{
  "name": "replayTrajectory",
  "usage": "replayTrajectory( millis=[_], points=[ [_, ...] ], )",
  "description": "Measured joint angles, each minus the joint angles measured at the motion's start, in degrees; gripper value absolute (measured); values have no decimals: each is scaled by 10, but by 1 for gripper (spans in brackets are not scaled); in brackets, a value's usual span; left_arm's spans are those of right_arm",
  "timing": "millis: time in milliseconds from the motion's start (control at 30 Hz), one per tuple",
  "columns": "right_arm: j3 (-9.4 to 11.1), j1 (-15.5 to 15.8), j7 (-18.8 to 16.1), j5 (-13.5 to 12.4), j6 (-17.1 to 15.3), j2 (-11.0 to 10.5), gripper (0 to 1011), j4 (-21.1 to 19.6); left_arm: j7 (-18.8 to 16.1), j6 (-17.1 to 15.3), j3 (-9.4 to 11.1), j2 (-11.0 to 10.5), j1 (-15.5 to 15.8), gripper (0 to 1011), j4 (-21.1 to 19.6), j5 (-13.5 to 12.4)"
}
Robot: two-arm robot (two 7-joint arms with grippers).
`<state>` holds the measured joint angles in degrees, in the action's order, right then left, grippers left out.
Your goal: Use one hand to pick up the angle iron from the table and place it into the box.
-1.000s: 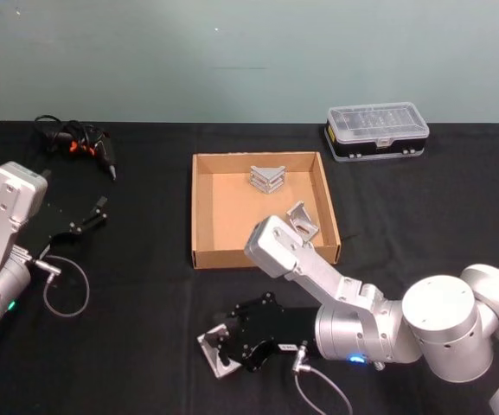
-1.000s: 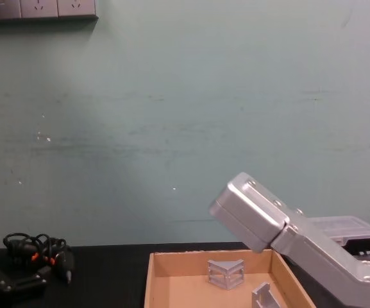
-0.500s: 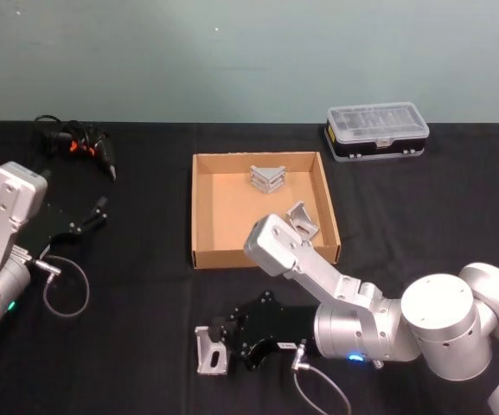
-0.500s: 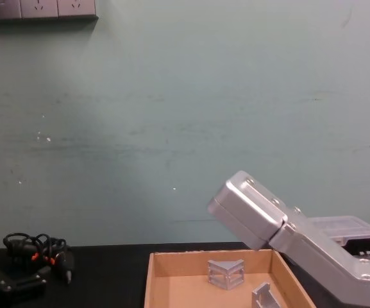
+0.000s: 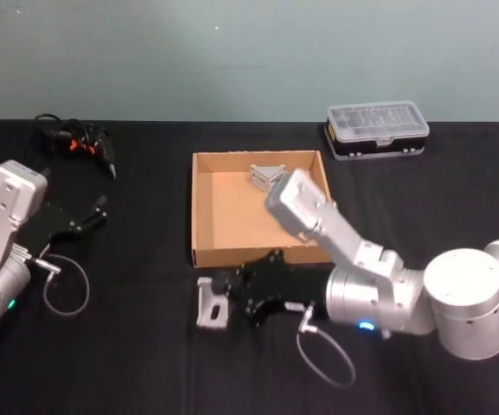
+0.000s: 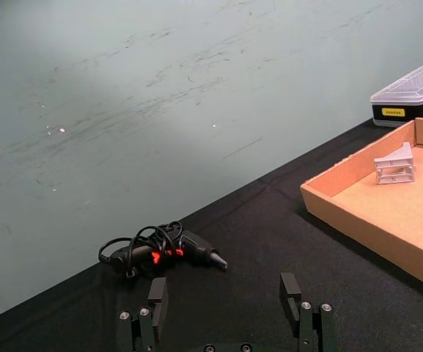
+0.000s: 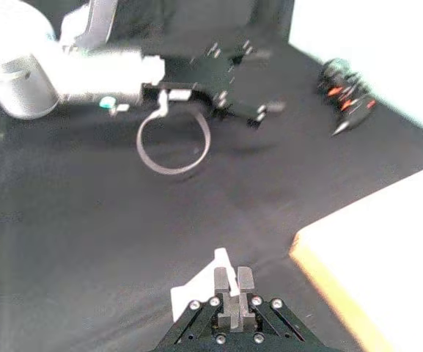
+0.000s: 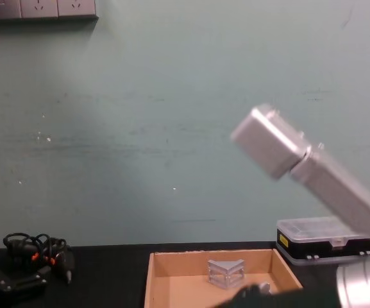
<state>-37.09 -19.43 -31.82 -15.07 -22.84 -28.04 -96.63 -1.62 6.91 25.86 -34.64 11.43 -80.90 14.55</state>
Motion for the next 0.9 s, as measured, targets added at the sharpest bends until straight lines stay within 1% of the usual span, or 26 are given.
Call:
replayTrajectory(
  millis=[167,233,300,367,467,567,667,700,767,800,833,900],
  points=[
    [21,-2,14,-8,4,-3,75,-14,0,0,0,0,0,1000,0,0],
    [36,-7,27,-11,8,-3,75,-17,0,0,0,0,0,1000,0,0],
    [40,-8,30,-11,9,-3,75,-17,0,0,0,0,0,1000,0,0],
    [51,-16,40,-10,12,-2,75,-16,0,0,0,0,0,1000,0,0],
    [56,-27,49,-3,16,1,75,-7,0,0,0,0,0,1000,0,0],
    [59,-42,56,8,19,8,75,10,0,0,0,0,0,1000,0,0],
    [60,-60,59,18,23,19,75,37,0,0,0,0,0,1000,0,0],
    [59,-69,59,23,24,26,75,53,0,0,0,0,0,1000,0,0],
    [56,-79,58,28,26,33,75,71,0,0,0,0,0,1000,0,0],
    [53,-90,56,32,27,41,75,91,0,0,0,0,0,1000,0,0],
    [53,-90,56,32,27,41,75,91,0,0,0,0,0,1000,0,0],
    [48,-104,51,39,29,53,75,118,0,0,0,0,0,1000,0,0]
  ],
)
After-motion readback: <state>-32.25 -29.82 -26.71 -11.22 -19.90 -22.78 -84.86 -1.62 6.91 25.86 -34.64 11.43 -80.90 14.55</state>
